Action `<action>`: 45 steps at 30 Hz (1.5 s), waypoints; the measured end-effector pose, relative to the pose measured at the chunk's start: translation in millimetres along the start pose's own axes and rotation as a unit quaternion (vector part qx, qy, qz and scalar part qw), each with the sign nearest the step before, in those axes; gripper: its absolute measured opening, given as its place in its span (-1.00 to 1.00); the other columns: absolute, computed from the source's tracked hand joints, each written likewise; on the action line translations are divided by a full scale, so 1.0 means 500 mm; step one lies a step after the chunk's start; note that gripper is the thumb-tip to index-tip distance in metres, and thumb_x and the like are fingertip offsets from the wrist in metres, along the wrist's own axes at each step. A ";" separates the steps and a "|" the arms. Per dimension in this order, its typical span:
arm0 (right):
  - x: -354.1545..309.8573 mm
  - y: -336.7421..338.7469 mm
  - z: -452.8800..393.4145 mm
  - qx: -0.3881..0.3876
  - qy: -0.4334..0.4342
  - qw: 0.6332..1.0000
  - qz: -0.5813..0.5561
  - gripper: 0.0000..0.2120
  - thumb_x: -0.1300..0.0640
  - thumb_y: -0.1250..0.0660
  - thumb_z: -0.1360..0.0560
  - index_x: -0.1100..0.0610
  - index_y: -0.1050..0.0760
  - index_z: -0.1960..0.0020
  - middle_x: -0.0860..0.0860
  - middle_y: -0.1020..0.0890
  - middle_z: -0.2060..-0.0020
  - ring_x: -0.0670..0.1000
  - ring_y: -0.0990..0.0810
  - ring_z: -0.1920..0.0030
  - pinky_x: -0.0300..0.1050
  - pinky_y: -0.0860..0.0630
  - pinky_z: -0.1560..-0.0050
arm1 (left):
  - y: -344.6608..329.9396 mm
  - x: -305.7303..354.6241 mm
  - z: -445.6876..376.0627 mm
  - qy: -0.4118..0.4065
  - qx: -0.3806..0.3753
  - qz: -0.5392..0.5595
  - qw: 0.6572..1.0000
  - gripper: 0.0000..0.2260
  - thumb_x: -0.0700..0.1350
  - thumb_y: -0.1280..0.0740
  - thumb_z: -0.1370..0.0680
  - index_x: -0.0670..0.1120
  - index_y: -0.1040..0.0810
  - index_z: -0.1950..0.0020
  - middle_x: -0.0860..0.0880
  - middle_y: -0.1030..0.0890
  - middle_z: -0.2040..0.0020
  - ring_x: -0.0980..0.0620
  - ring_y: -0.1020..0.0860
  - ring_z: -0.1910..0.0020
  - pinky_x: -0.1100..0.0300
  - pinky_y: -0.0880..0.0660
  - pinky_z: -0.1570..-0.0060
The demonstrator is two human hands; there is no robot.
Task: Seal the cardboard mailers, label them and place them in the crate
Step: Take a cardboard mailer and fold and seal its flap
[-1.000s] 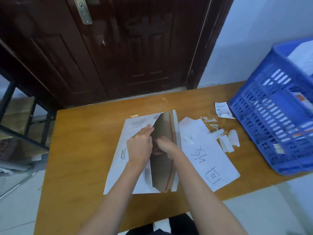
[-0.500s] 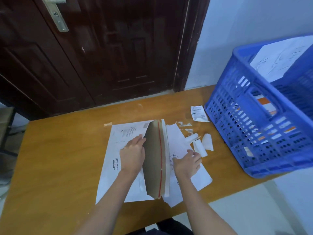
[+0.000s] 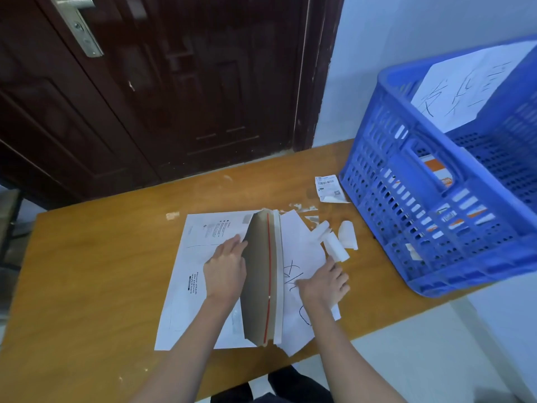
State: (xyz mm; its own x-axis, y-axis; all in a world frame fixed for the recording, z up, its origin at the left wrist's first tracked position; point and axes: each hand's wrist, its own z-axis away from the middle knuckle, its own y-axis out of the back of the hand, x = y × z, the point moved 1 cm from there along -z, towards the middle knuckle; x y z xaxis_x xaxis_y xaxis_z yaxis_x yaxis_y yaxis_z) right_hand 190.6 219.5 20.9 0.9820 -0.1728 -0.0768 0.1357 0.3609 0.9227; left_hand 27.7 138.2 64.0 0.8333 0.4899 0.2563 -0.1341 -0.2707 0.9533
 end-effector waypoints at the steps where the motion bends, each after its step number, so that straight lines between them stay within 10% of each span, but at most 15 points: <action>1: -0.001 0.003 0.000 0.005 0.004 1.000 0.004 -0.24 -0.06 -0.42 -0.40 0.10 -0.09 -0.42 0.03 -0.40 -0.25 0.08 -0.32 -0.25 -0.06 -0.27 -0.20 | -0.001 0.002 -0.002 0.004 0.000 0.000 1.000 -0.60 -0.29 -0.61 -0.19 -0.04 -0.70 0.02 -0.04 -0.69 -0.03 -0.05 -0.69 0.13 0.11 -0.58 0.44; 7: -0.020 0.047 -0.022 -0.073 0.034 0.989 -0.121 -0.65 0.19 -0.29 -0.45 0.13 -0.38 -0.23 0.05 -0.57 -0.10 0.07 -0.52 -0.14 -0.10 -0.40 -0.01 | -0.003 0.006 -0.011 0.017 -0.001 -0.003 1.000 -0.62 -0.30 -0.57 -0.24 -0.05 -0.69 -0.01 -0.04 -0.67 -0.07 -0.07 -0.67 0.10 0.11 -0.56 0.46; 13: -0.058 0.116 -0.025 -0.141 0.124 0.973 -0.136 -0.62 0.21 -0.23 -0.45 0.07 -0.48 -0.26 0.04 -0.61 -0.08 0.09 -0.57 -0.07 -0.14 -0.48 0.12 | 0.003 0.007 -0.016 0.046 -0.012 0.009 0.999 -0.67 -0.29 -0.49 -0.37 -0.06 -0.66 -0.10 -0.05 -0.63 -0.17 -0.12 -0.65 -0.02 -0.01 -0.60 0.28; 23: -0.090 0.217 -0.020 -0.012 0.177 0.967 -0.184 -0.63 0.20 -0.12 -0.53 0.00 -0.52 -0.26 0.10 -0.62 -0.05 0.16 -0.54 -0.02 -0.15 -0.32 0.17 | 0.038 0.001 -0.034 0.092 -0.033 0.023 0.995 -0.62 -0.15 -0.24 -0.59 0.01 -0.42 -0.42 0.03 -0.41 -0.43 -0.04 -0.47 -0.32 0.02 -0.54 -0.08; 43: -0.048 0.282 -0.007 0.157 0.044 0.930 -0.330 -0.71 0.19 -0.17 -0.53 0.15 -0.57 -0.16 0.22 -0.62 0.03 0.21 -0.51 0.07 -0.04 -0.35 0.16 | 0.110 -0.127 -0.066 0.084 0.053 0.000 0.995 -0.68 -0.24 -0.29 -0.54 -0.09 -0.56 -0.29 -0.07 -0.59 -0.25 -0.10 -0.65 0.19 0.14 -0.59 0.33; 45: -0.055 0.279 -0.006 0.158 0.043 0.923 -0.348 -0.82 0.20 -0.18 -0.50 0.17 -0.57 0.07 0.19 -0.58 0.19 0.18 -0.46 0.17 -0.05 -0.33 0.22 | 0.115 -0.138 -0.065 0.081 0.052 -0.004 0.995 -0.68 -0.26 -0.30 -0.54 -0.11 -0.57 -0.28 -0.07 -0.59 -0.24 -0.11 -0.66 0.18 0.15 -0.58 0.34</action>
State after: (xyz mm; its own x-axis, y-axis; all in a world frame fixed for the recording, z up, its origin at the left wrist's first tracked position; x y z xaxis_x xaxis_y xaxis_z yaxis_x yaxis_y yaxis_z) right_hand 183.0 277.2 150.5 0.6799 -0.1844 -0.7097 0.7058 -0.0978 0.7016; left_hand -54.9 116.0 106.3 0.7355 0.6174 0.2790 -0.0644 -0.3463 0.9359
